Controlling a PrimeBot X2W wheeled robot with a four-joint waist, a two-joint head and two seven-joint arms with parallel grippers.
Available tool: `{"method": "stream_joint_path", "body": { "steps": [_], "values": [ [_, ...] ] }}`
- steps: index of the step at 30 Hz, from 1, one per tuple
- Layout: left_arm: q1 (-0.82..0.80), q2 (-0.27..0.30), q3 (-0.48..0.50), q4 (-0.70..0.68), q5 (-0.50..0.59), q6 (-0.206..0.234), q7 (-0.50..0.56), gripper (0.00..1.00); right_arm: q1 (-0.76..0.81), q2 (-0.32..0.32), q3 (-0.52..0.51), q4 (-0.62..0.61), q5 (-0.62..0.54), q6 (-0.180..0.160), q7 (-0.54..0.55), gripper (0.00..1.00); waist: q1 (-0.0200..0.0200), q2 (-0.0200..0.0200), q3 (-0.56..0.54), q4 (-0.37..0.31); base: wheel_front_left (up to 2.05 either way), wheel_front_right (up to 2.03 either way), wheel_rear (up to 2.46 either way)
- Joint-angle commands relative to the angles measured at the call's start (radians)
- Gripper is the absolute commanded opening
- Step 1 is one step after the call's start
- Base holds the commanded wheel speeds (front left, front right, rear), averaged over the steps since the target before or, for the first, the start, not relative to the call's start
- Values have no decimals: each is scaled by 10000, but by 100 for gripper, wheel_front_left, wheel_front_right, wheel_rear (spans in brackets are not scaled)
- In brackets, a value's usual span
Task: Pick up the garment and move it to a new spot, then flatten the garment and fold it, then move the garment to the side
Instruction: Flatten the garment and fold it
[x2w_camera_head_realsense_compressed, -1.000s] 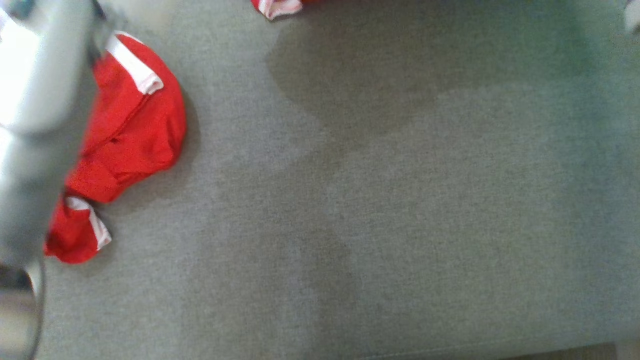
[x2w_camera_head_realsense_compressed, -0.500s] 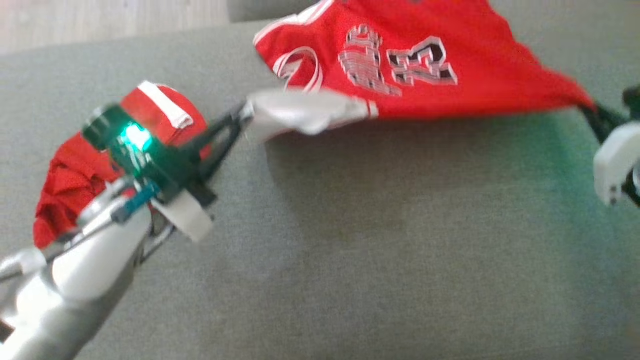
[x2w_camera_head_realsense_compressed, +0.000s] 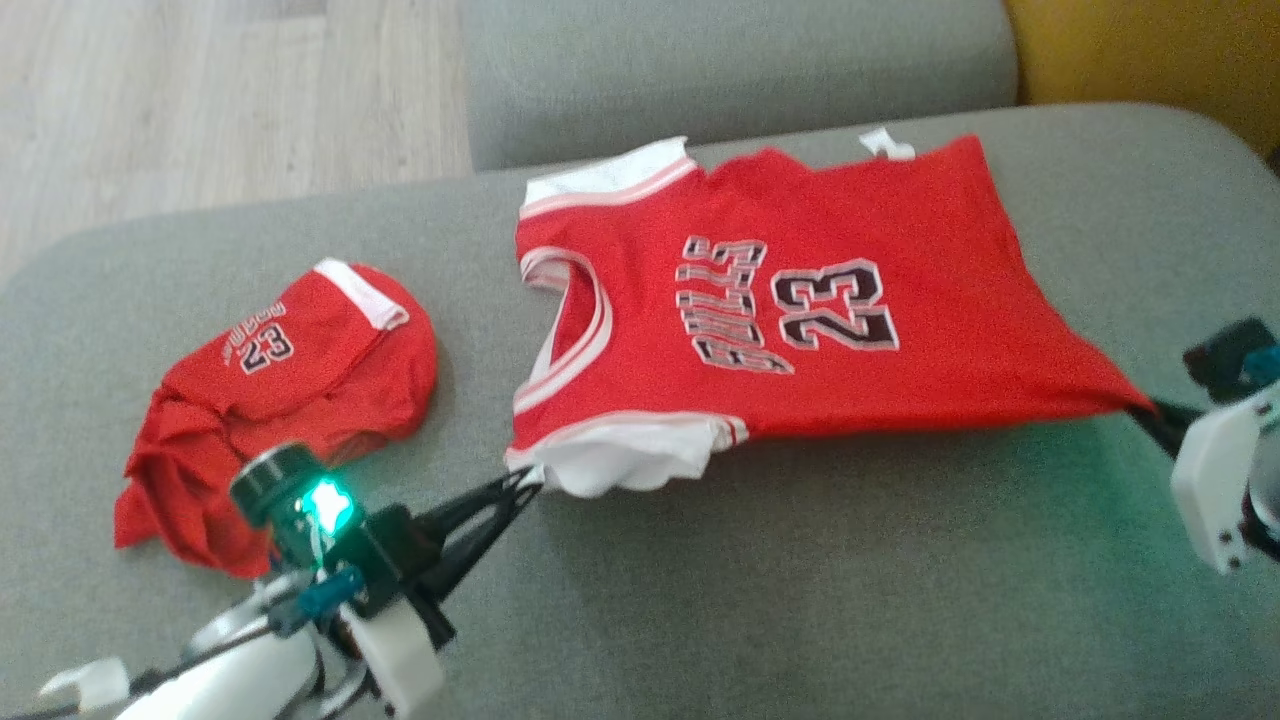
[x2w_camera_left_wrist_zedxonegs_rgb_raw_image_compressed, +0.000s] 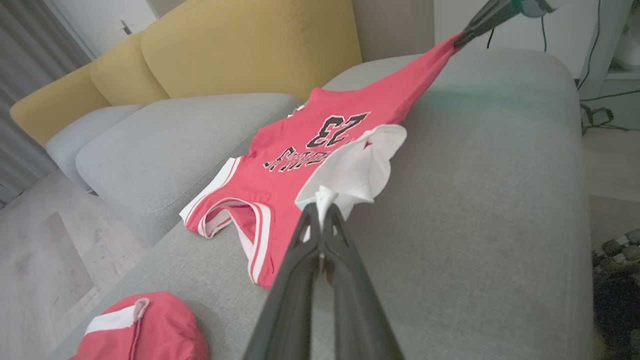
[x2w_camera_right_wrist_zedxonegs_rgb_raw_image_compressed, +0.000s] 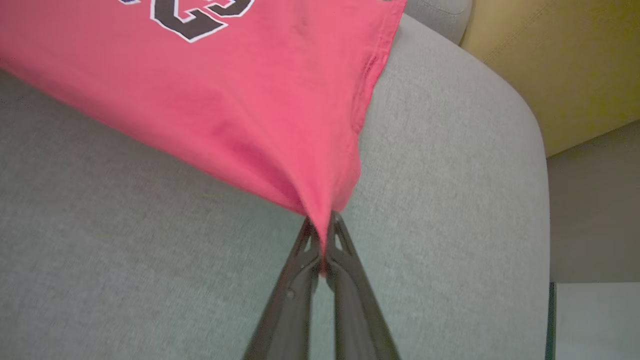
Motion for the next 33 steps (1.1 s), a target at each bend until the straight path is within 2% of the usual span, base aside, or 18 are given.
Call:
{"method": "stream_joint_path", "body": {
  "steps": [1,6,11,15,23,28,33],
  "values": [
    [-148,568,475,-594,-237,159,135,0,200,-625,87,-322,260,-7,102,0,2,-1,-279,4,0,0,0],
    [580,1214,307,-1797,-494,437,957,0,655,-1168,387,-1110,1032,-7,759,0,2,-1,-602,84,0,0,0],
    [1119,1856,96,-2747,-840,497,1821,0,1180,-1709,604,-1982,1935,-7,1433,0,2,-1,-854,147,0,0,0],
    [1306,2022,-15,-3177,-1121,472,2198,0,1513,-2015,692,-2456,2438,-7,1924,0,2,-1,-923,174,0,0,0],
    [1130,1782,-159,-3179,-1012,487,2394,0,1917,-2201,176,-2992,2822,-7,2138,0,2,-1,-841,142,0,0,0],
    [680,1506,60,-2736,-1021,523,2280,0,1844,-2078,-254,-3160,2679,-7,2230,0,2,-1,-547,14,0,0,0],
    [-57,1380,236,-2068,-1031,313,2244,0,1627,-1732,-809,-3124,2569,-7,2306,0,2,-1,-103,-162,0,0,0]
  ]
}}
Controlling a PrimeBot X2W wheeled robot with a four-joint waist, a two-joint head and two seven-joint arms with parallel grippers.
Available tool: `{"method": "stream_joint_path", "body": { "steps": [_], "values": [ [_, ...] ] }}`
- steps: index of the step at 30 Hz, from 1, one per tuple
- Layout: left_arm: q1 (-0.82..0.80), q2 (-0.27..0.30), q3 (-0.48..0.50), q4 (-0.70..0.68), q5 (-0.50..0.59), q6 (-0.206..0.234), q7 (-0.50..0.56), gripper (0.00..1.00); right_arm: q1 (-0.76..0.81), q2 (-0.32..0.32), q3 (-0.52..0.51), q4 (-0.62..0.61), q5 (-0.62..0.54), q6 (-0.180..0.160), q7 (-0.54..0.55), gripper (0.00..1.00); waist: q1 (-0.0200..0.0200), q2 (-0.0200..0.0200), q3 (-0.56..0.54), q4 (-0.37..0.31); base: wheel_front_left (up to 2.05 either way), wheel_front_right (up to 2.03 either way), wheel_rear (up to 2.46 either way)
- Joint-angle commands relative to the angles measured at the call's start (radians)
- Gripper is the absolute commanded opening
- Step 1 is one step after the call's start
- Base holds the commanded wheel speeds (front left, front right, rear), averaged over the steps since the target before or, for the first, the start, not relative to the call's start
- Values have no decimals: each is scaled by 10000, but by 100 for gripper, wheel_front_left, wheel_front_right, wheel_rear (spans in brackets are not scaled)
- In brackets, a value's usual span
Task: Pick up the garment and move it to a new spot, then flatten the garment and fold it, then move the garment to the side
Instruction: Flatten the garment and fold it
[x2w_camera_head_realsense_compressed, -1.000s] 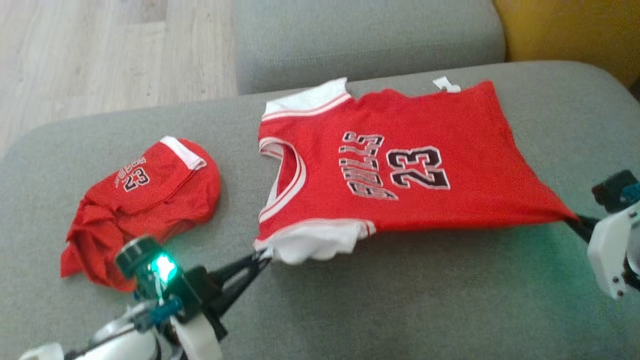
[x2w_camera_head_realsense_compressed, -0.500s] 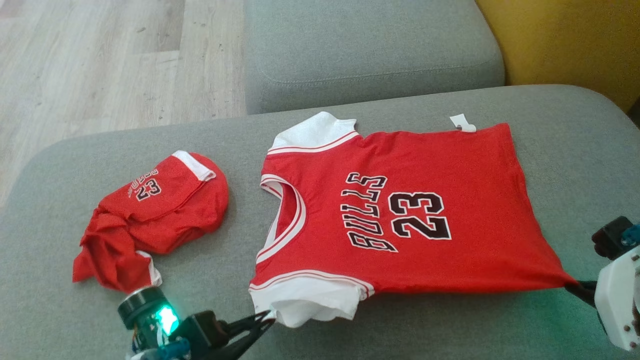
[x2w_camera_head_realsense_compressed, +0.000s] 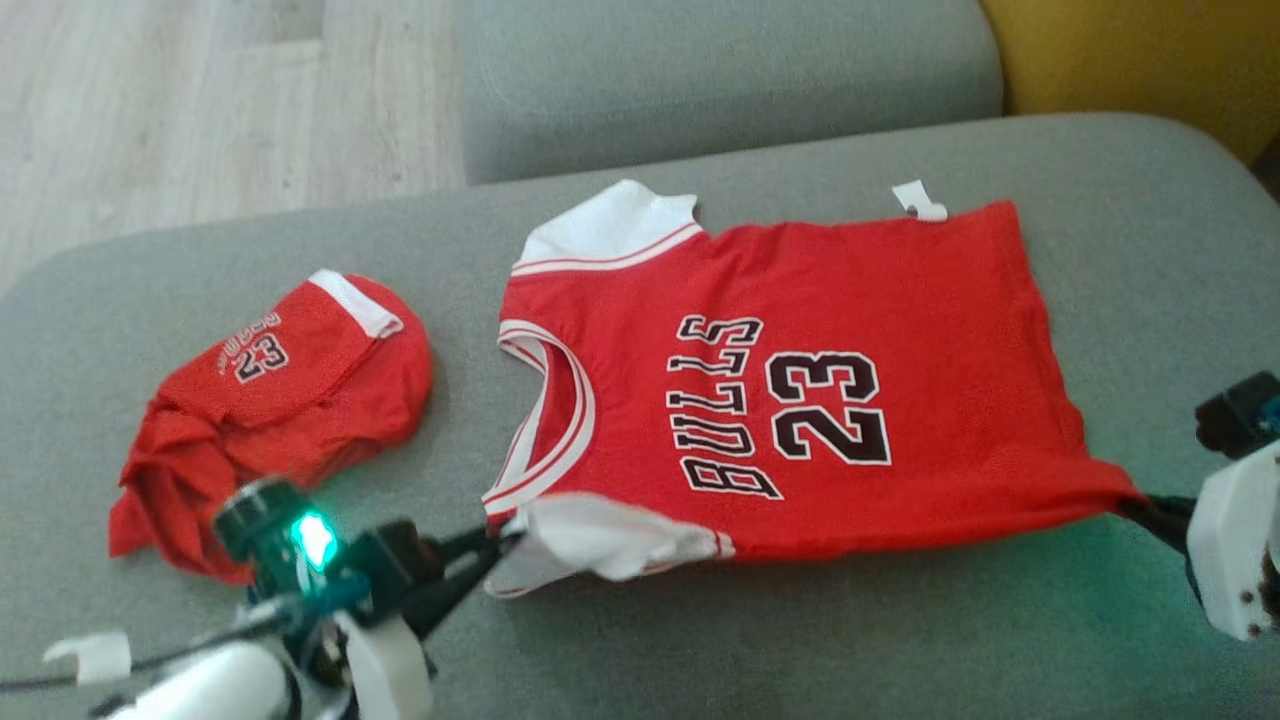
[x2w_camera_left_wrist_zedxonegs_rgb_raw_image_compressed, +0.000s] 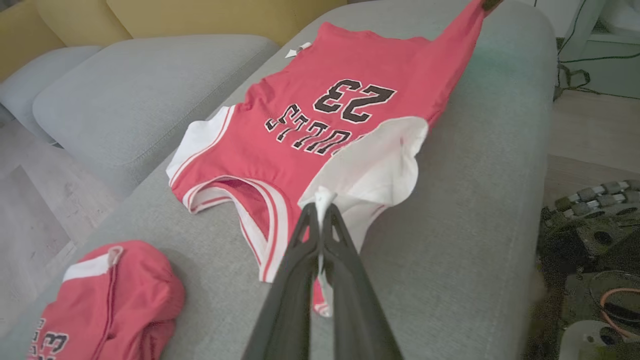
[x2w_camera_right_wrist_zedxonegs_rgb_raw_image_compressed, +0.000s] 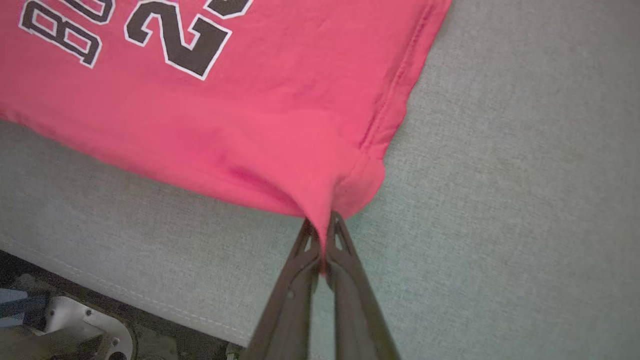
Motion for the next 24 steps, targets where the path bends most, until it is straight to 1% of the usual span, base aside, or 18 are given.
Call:
{"method": "stream_joint_path", "body": {
  "steps": [1,6,11,14,17,22,24],
  "values": [
    [-956,193,636,-26,6,-78,-62,0,-304,-153,-346,-73,-99,-7,54,0,-1,0,360,-135,0,0,0],
    [-2056,164,554,625,62,-337,115,0,-555,388,-949,164,-214,-7,-11,0,-1,0,1066,-249,0,0,0],
    [-3237,13,338,1414,91,-439,114,0,-1071,850,-1383,545,-560,-7,-58,0,-1,0,1690,-340,0,0,0],
    [-3948,-100,26,1919,187,-460,61,0,-1380,1120,-1532,817,-766,-7,-70,0,-1,0,1957,-371,0,0,0],
    [-4615,-233,-504,2359,160,-465,-22,0,-1637,1332,-1537,1065,-935,-7,-78,0,-1,0,2143,-377,0,0,0],
    [-5615,-464,-1298,3135,31,-467,-221,0,-2011,1578,-1450,1436,-1133,-7,-206,0,-1,0,2362,-354,0,0,0],
    [-5805,-522,-1405,3309,30,-467,-285,0,-2081,1606,-1425,1510,-1147,-7,-243,0,-1,0,2405,-347,0,0,0]
  ]
}}
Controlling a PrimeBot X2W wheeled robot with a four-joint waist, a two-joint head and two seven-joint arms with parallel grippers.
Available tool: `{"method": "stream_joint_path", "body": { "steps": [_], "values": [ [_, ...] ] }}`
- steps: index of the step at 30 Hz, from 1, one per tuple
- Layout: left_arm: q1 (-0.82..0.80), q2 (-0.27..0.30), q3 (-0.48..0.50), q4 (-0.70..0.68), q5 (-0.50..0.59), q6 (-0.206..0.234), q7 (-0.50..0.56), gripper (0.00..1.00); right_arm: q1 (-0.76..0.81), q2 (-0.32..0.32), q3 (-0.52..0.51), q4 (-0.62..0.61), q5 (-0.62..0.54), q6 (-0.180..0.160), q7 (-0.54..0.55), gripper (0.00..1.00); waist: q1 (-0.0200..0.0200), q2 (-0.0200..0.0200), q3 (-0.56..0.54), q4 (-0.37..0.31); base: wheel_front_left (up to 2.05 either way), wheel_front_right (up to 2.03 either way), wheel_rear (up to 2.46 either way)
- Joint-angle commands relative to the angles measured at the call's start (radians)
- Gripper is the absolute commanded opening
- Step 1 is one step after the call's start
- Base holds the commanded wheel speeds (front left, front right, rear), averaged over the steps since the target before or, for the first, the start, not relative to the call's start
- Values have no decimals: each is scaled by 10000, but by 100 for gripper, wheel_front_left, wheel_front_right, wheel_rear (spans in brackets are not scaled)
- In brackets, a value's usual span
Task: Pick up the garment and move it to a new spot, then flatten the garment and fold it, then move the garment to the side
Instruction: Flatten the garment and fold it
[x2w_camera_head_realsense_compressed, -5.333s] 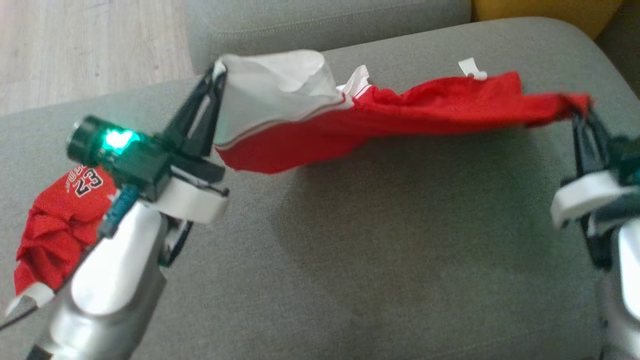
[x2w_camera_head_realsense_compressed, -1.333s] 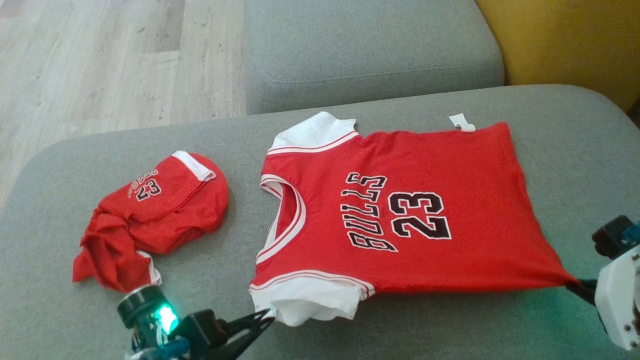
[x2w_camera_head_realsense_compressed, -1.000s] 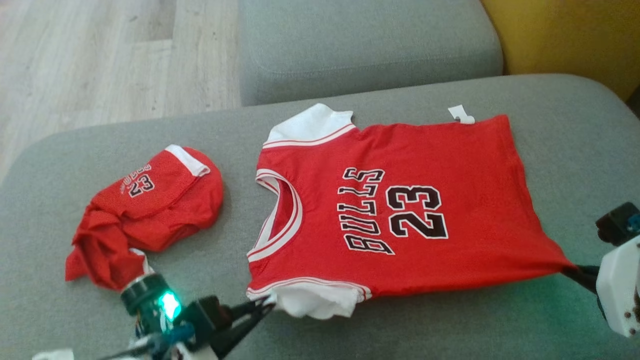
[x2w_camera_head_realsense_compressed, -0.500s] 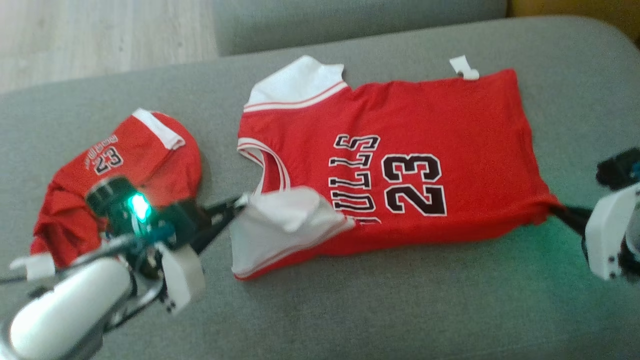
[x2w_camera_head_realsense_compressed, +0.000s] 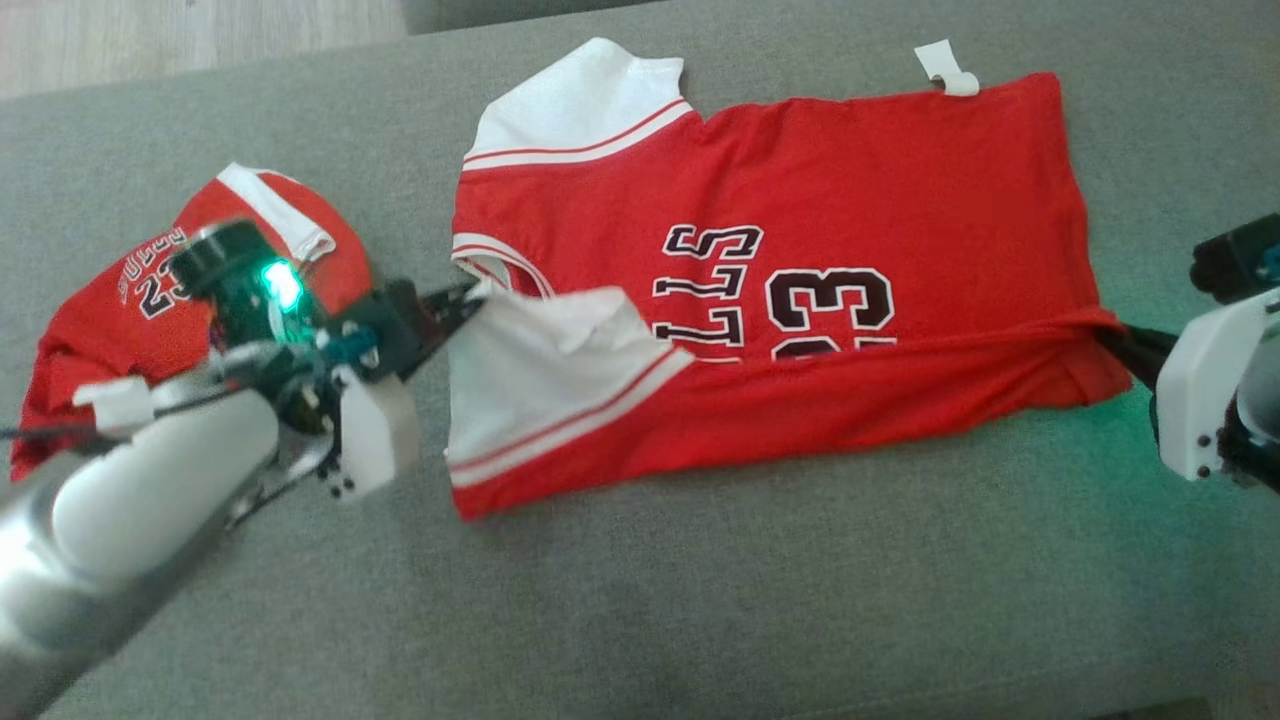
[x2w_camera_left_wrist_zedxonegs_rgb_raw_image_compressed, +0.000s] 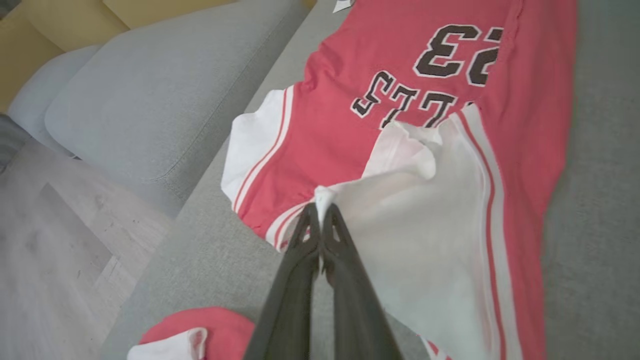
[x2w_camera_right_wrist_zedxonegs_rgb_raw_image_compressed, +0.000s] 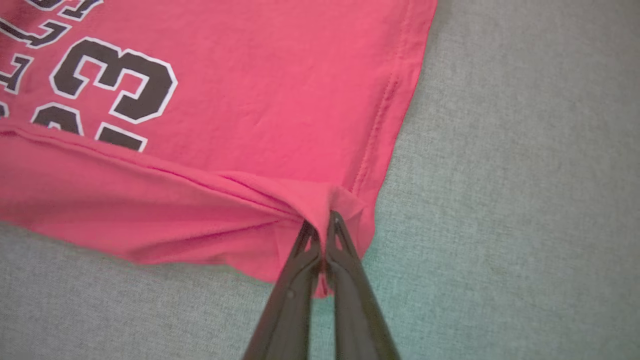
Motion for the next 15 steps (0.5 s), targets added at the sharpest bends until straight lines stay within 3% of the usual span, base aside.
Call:
{"method": "stream_joint_path", "body": {
  "steps": [1,5,6,7,9,11,15],
  "values": [
    [-721,222,426,-18,-61,21,-129,0,-190,-255,-18,-71,-106,-7,-145,0,-1,0,61,11,0,0,0],
    [-1255,-231,263,830,-78,21,-500,0,-416,-145,89,250,-156,-7,-327,0,-1,0,172,20,0,0,0],
    [-1341,-363,247,1081,-87,21,-556,22,-510,-136,83,344,-264,-7,-494,2,-1,0,202,23,0,0,0],
    [-1393,-499,267,1334,-122,28,-619,100,-574,-92,48,484,-304,-7,-633,100,-1,0,225,16,0,0,0],
    [-1455,-735,293,1771,-137,82,-753,100,-670,59,23,646,-292,-7,-863,100,-1,0,246,-17,0,0,0],
    [-1506,-969,415,2267,-82,423,-1045,100,-857,275,-287,921,-237,-7,-1447,100,-1,0,243,-56,0,0,0],
    [-1453,-1228,1063,2641,-290,1401,-1844,100,-1099,600,-1064,1138,-221,-7,-2784,100,-1,0,79,-81,0,0,0]
  ]
}}
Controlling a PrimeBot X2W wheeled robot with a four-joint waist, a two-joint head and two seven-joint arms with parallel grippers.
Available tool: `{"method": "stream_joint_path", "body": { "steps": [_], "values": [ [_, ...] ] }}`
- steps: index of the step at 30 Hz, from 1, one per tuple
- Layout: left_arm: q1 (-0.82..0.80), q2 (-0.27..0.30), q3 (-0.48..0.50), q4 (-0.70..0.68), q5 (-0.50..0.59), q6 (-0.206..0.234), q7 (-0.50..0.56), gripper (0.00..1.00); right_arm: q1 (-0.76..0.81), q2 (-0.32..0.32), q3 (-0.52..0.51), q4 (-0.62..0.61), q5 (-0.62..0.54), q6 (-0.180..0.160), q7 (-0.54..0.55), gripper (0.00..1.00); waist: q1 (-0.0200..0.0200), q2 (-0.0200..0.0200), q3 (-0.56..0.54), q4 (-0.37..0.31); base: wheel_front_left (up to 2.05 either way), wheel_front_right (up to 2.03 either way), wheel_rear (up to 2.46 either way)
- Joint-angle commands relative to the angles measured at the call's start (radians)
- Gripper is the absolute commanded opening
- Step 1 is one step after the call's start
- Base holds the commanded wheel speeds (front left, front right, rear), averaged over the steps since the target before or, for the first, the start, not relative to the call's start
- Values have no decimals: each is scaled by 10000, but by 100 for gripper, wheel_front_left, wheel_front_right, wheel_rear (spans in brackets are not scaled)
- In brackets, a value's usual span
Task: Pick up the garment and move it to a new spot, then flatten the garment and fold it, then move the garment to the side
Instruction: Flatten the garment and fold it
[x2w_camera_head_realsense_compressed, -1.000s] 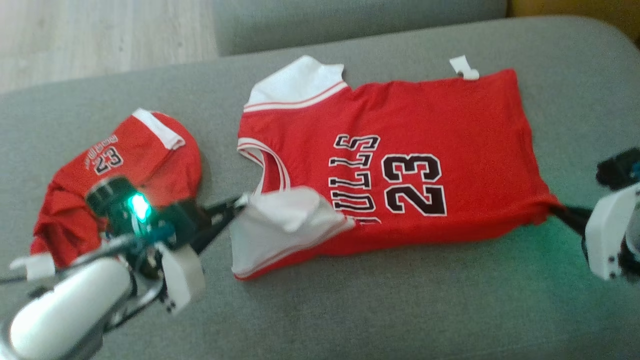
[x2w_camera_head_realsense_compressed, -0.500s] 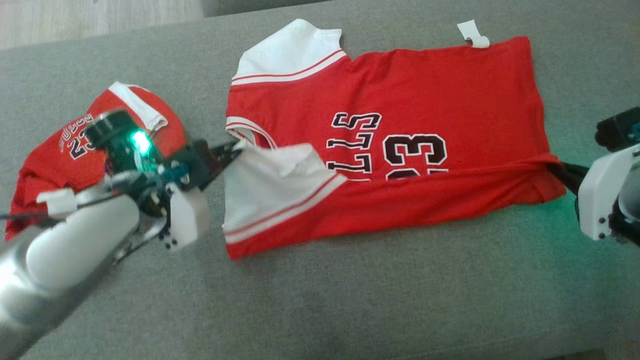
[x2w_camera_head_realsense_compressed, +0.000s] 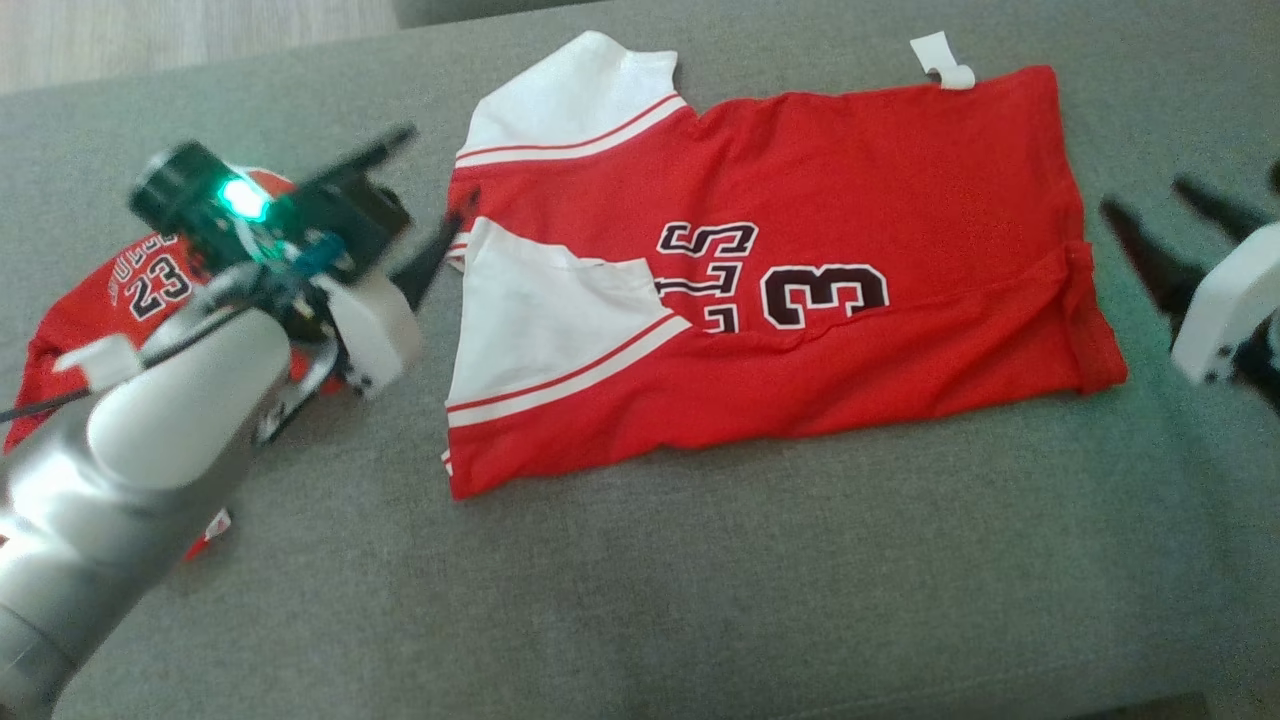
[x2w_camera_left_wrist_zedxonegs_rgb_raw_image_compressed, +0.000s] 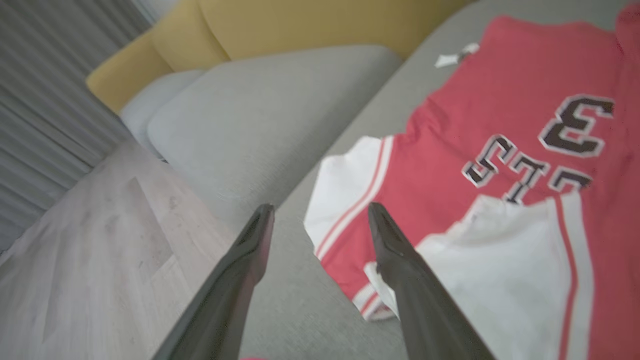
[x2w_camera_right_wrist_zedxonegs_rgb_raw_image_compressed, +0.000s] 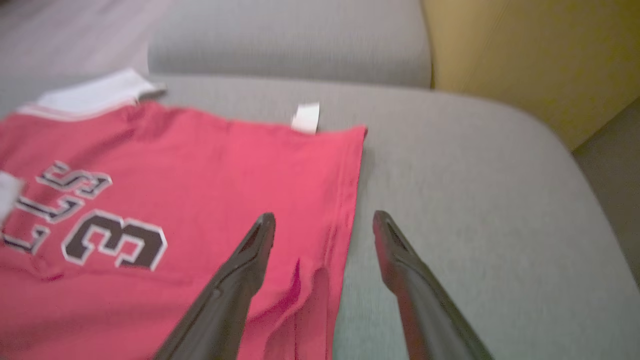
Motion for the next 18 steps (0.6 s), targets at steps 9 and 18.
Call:
{"method": "stream_joint_path", "body": {
  "steps": [9,18],
  "values": [
    [771,-300,2405,-970,-1107,2333,-2411,100,617,1148,-2716,-153,-953,-7,-3707,100,0,0,-708,123,0,0,0],
    [3805,-1329,4736,-3733,-379,3878,-2708,100,3626,4034,-6293,-2224,-4170,-7,-4105,100,0,0,-1022,205,0,0,0]
  ]
}}
